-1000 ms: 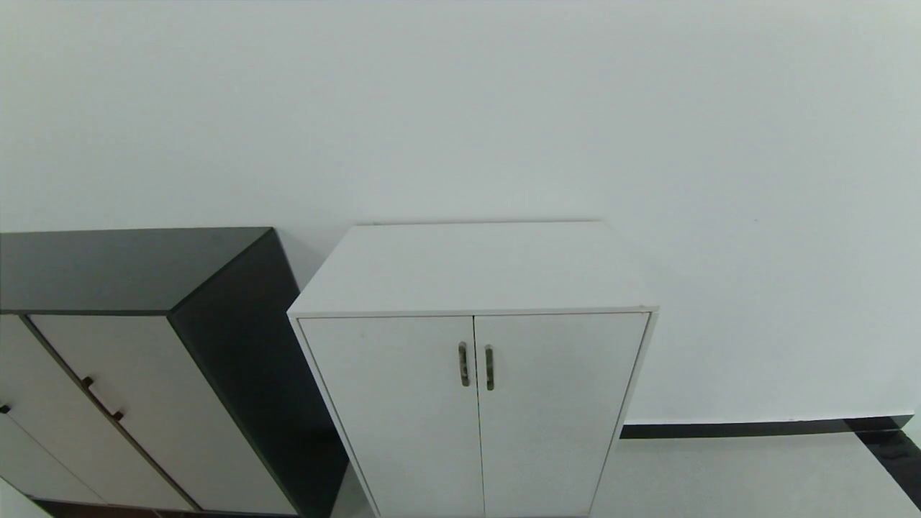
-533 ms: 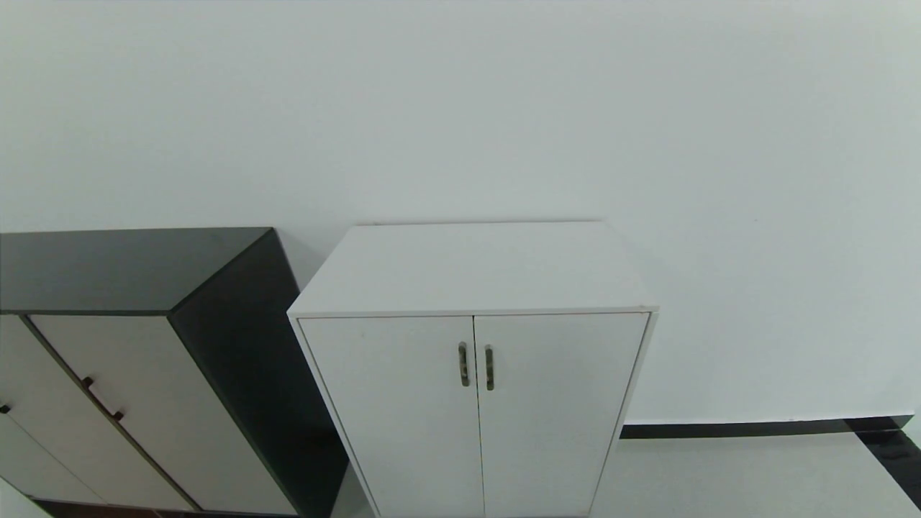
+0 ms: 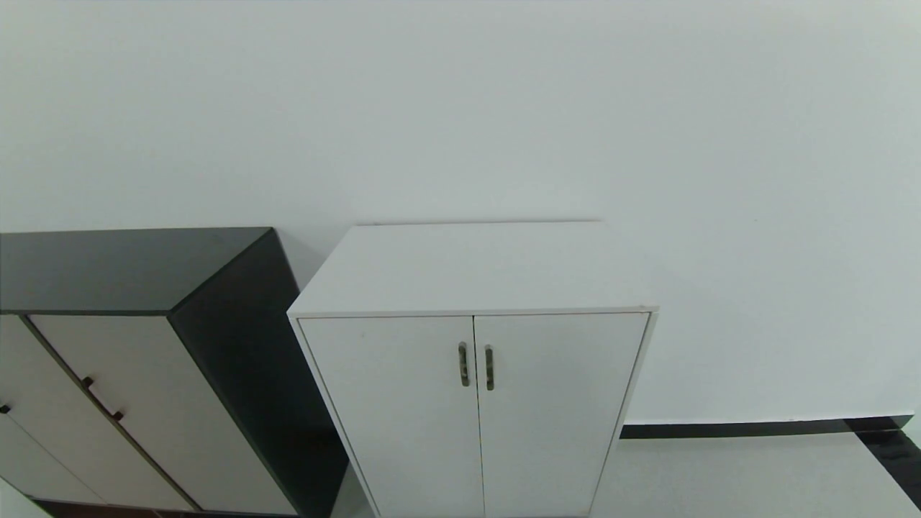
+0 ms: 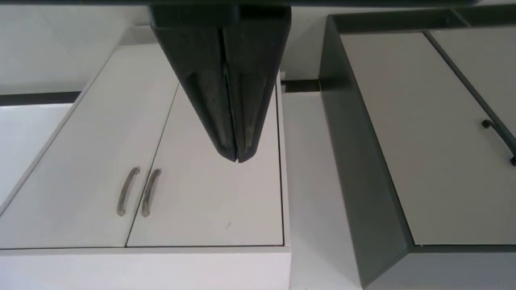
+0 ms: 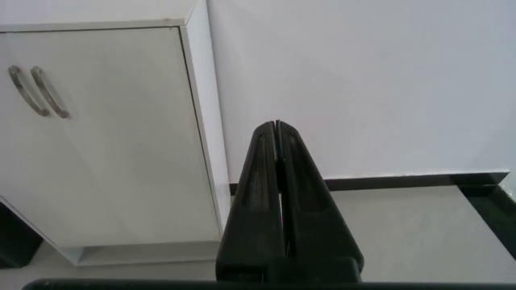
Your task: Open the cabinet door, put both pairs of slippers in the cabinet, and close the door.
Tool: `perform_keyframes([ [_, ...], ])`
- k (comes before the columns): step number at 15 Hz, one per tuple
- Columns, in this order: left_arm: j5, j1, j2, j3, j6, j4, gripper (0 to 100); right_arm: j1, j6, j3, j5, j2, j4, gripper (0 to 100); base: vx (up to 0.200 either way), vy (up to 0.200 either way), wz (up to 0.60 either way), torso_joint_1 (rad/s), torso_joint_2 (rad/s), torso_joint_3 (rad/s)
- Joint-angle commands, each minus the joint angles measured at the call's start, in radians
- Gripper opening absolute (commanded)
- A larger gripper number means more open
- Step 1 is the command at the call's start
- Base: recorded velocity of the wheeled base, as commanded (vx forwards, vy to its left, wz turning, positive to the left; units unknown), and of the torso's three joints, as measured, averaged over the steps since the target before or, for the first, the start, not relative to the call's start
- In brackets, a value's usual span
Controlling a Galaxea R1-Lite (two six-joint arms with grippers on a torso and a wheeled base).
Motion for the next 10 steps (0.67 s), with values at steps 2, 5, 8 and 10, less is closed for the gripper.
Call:
perform_keyframes([
  [2, 0.000, 0.000, 0.000, 0.000, 0.000, -0.002, 0, 0.000, 0.001, 0.001, 0.000, -0.002, 0.002, 0, 0.000, 0.000, 0.00, 0.000, 0.00, 0.000],
  [5, 0.000, 0.000, 0.000, 0.000, 0.000, 0.000, 0, 0.000, -0.004, 0.001, 0.004, -0.002, 0.002, 0, 0.000, 0.000, 0.00, 0.000, 0.00, 0.000],
  [8, 0.000, 0.000, 0.000, 0.000, 0.000, 0.000, 0, 0.000, -0.004, 0.002, 0.007, -0.002, 0.001, 0, 0.000, 0.000, 0.00, 0.000, 0.00, 0.000],
  [10, 0.000, 0.000, 0.000, 0.000, 0.000, 0.000, 0, 0.000, -0.001, 0.002, 0.007, -0.002, 0.001, 0, 0.000, 0.000, 0.00, 0.000, 0.00, 0.000],
])
